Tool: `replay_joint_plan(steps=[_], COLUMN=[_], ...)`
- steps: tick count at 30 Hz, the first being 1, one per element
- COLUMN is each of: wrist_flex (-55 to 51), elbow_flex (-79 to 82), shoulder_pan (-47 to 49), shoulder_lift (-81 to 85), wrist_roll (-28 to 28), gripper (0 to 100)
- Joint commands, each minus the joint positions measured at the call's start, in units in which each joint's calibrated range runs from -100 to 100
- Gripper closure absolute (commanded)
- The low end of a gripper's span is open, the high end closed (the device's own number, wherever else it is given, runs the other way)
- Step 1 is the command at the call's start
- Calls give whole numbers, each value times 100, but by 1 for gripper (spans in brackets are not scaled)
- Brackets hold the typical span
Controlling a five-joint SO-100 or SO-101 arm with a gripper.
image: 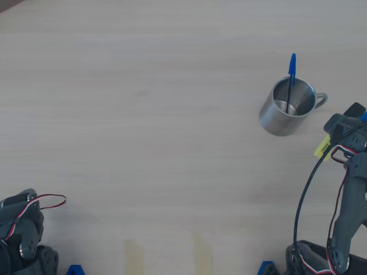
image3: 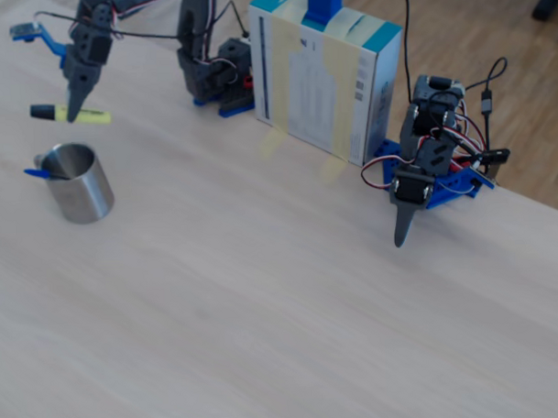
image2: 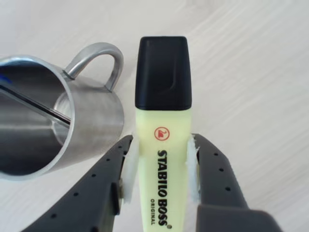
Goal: Grab the yellow pen and put it in the silver cup.
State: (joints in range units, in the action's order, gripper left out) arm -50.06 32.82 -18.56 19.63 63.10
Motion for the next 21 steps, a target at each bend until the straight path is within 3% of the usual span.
replay_joint_plan(steps=[1,14,21], wrist_flex=[51,69,789], elbow_flex=[-40,-40,69], shoulder_pan=[-20,-37,-11], shoulder_lift=[381,954,1195], wrist_roll=[-204,-437,-682], gripper=[89,89,89])
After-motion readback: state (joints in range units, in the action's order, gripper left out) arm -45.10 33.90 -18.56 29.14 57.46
